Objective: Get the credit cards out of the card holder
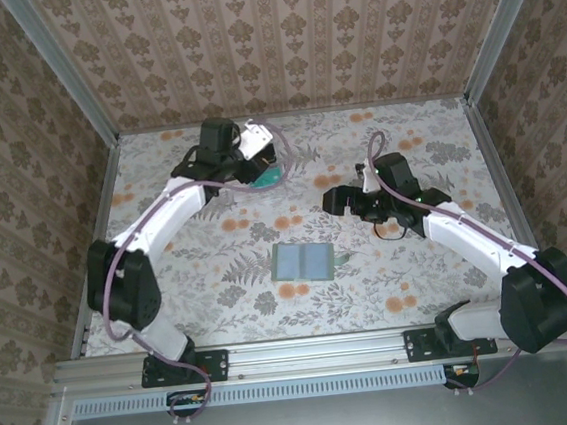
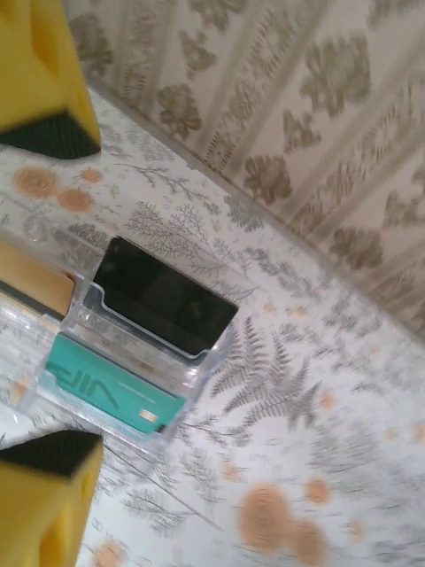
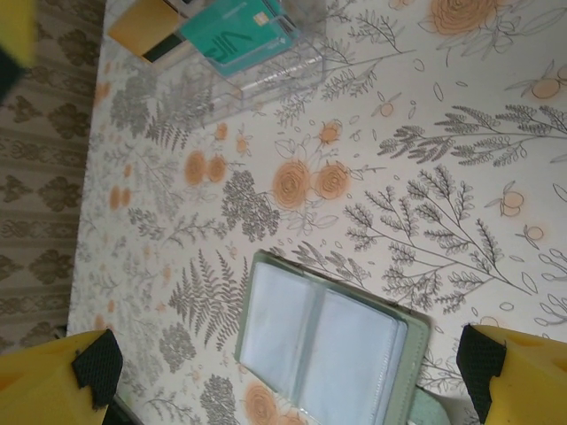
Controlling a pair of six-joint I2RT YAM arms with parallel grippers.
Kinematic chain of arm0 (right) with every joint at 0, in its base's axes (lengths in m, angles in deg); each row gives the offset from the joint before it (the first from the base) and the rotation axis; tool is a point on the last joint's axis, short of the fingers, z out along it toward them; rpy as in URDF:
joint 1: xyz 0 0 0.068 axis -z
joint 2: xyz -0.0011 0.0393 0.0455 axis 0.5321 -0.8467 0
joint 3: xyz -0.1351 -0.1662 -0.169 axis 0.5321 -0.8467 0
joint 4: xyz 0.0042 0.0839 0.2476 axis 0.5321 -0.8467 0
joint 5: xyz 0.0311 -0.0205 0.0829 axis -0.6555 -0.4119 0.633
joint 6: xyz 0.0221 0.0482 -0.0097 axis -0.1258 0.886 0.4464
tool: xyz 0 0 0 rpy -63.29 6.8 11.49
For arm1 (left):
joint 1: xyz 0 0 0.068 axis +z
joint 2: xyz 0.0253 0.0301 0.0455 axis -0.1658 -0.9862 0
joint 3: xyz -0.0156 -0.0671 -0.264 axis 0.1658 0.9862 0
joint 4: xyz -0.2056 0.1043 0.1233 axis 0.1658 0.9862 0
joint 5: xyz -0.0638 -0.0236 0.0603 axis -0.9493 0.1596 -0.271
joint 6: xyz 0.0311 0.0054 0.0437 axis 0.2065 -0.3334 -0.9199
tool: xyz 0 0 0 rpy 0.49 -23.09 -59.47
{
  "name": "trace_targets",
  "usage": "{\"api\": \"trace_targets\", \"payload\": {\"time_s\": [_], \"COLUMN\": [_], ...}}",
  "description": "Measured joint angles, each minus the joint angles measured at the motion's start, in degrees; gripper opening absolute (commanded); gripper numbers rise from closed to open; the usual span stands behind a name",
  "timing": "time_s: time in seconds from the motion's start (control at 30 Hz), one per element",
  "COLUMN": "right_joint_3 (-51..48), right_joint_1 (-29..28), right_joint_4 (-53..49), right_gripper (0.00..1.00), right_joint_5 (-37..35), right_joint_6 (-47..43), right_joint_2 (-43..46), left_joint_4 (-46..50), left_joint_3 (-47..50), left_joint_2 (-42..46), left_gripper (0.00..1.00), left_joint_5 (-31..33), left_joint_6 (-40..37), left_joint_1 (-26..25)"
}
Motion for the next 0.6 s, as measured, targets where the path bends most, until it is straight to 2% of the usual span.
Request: {"api": "trace_targets", "payload": {"time_s": [0.07, 0.33, 0.43, 0.47, 0.6], "right_joint_3": [-0.11, -1.88, -2.84, -3.15, -4.98], "right_joint_1": [-1.49, -8.96, -11.47, -12.28, -15.3], "right_joint_4": [-0.7, -1.81, -1.77, -1.75, -0.68], "right_gripper": [0.96, 0.65, 0.57, 0.53, 0.31], "right_joint_5": [-1.53, -6.05, -7.41, -7.76, -9.14], "right_joint_6": [-0.61, -2.45, -2.25, -2.21, -1.31], "right_joint_2": [0.44, 0.59, 0.15, -0.13, -1.88], "left_joint_4": [-0.17, 2.67, 2.38, 2.34, 2.86], "left_joint_3": [1.77, 7.04, 13.97, 16.37, 24.04], "left_joint_2": [3.87, 14.12, 19.58, 21.22, 25.42], "left_gripper": [1.0, 0.99, 0.84, 0.77, 0.48], "left_joint_5": [0.13, -1.55, -5.11, -6.19, -10.27], "left_joint_6": [5.66, 29.57, 36.17, 37.97, 44.94], "left_joint_1": [0.57, 8.57, 10.86, 10.97, 10.19]}}
